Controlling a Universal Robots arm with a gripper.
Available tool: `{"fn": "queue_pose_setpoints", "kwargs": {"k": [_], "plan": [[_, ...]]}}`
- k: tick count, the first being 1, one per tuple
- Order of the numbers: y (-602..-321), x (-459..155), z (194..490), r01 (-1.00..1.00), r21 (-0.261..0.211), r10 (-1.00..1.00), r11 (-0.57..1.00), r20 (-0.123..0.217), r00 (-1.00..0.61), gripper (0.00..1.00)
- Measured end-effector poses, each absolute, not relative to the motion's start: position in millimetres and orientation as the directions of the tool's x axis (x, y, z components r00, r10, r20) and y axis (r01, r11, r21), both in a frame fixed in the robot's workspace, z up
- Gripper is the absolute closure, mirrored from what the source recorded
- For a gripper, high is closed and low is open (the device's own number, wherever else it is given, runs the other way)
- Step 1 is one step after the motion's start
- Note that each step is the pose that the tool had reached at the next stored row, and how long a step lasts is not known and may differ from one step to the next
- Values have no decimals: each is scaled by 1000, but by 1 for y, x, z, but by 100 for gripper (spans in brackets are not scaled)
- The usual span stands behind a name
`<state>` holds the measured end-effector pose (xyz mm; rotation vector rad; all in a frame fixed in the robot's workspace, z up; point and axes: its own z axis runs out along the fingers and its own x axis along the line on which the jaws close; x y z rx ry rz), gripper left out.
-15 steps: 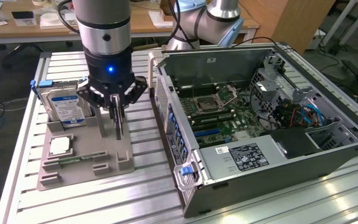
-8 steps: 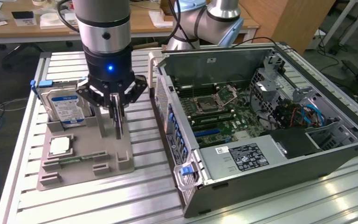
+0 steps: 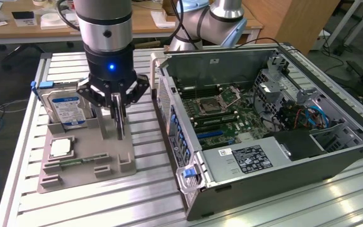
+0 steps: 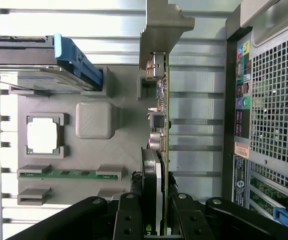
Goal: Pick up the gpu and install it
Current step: 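Pick up the gpu and move the gpu toward the slot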
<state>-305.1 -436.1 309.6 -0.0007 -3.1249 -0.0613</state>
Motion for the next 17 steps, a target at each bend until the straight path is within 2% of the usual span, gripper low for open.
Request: {"fn": "queue_pose_setpoints", "kwargs": {"k": [17], "plan": [[-436, -305, 320, 0, 39, 0, 999, 16, -1000, 72]]}}
